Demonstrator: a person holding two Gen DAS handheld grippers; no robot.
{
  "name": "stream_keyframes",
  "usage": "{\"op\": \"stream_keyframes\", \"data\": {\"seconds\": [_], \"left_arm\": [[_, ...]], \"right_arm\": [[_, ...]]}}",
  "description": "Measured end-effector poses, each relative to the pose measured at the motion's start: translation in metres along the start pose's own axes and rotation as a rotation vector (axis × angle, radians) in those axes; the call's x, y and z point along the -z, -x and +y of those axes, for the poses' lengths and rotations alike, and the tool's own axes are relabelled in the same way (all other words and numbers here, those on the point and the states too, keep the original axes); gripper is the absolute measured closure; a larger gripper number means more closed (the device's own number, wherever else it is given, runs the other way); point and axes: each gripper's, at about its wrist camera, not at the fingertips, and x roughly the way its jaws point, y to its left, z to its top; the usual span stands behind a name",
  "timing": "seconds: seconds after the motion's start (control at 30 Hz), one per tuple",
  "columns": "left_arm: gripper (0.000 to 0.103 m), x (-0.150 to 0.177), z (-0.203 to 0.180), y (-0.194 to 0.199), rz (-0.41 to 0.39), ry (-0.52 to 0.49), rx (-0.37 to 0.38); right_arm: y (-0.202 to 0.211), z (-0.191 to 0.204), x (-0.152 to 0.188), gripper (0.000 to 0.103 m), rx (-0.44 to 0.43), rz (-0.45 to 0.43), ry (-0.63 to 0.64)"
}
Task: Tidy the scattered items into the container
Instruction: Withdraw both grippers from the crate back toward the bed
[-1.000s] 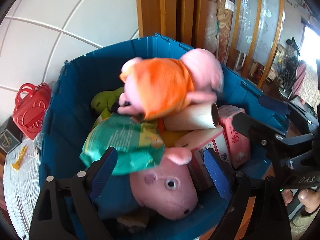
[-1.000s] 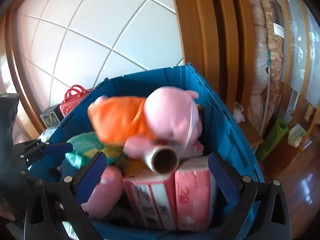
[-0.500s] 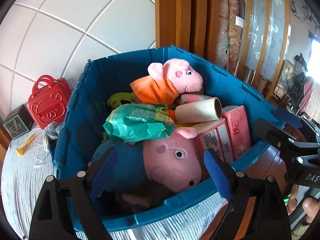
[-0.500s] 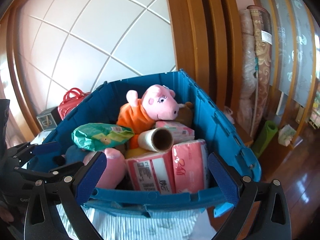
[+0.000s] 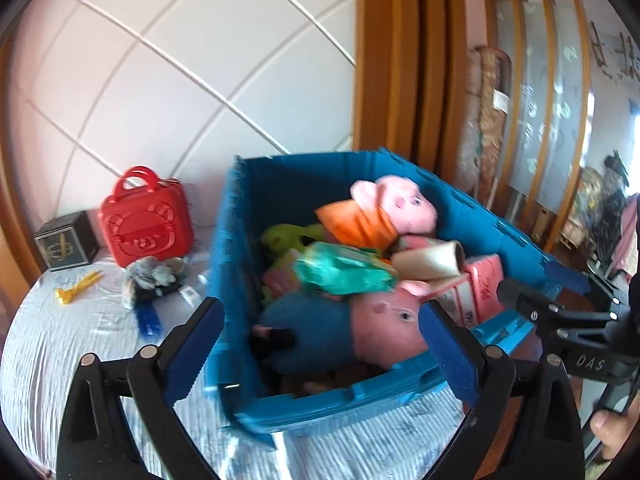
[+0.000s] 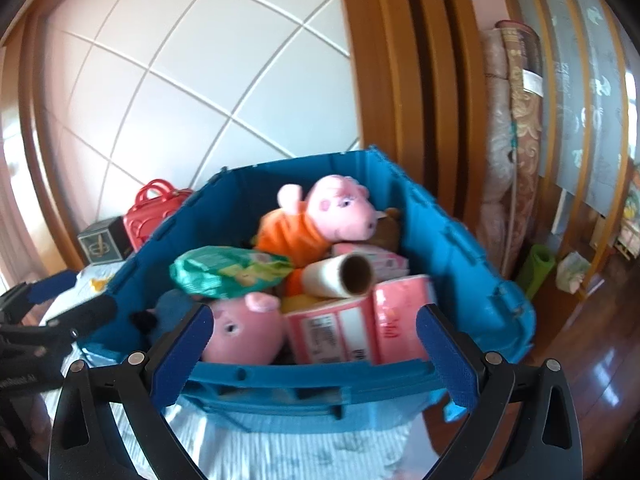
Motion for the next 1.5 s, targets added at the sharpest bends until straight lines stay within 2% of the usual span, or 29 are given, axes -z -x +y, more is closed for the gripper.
{"op": "stream_keyframes", "data": {"seconds": [0.3, 0.5, 0.7, 0.8, 0.93, 1.17, 1.4, 1.5], "left_arm": [[0.004, 0.015, 0.090, 0.033, -0.045, 0.091, -0.058], [0.004, 0.040, 0.185, 0.065, -0.061, 0.134, -0.090], [0.004, 0.071, 0.303, 0.100, -0.057, 0.182, -0.208], [0.004, 0.085, 0.358, 0.112, -0.068, 0.238, -0.285], [0.004, 0.102, 0.407, 0.105, -0.026, 0.303, -0.310], [0.004, 0.115, 0.457, 0.080, 0.032, 0.373, -0.346], [0.004, 0.108, 0.495, 0.045, 0.089, 0.395, -0.432], [0.004, 0.111, 0.512, 0.024, 0.130, 0.417, -0.441]], "right_arm": [[0.002, 0.081, 0.001, 0.000, 0.001, -0.023, 0.070], [0.009, 0.163, 0.001, 0.000, -0.026, -0.078, 0.077], [0.002, 0.267, 0.004, 0.000, -0.113, -0.125, 0.053], [-0.009, 0.309, 0.010, 0.000, -0.149, -0.107, 0.052], [-0.031, 0.354, 0.019, 0.000, -0.155, -0.029, 0.083], [-0.073, 0.386, 0.015, 0.000, -0.162, 0.018, 0.130], [-0.153, 0.395, 0.006, 0.000, -0.217, 0.091, 0.105], [-0.188, 0.397, 0.005, 0.000, -0.223, 0.126, 0.112]]}}
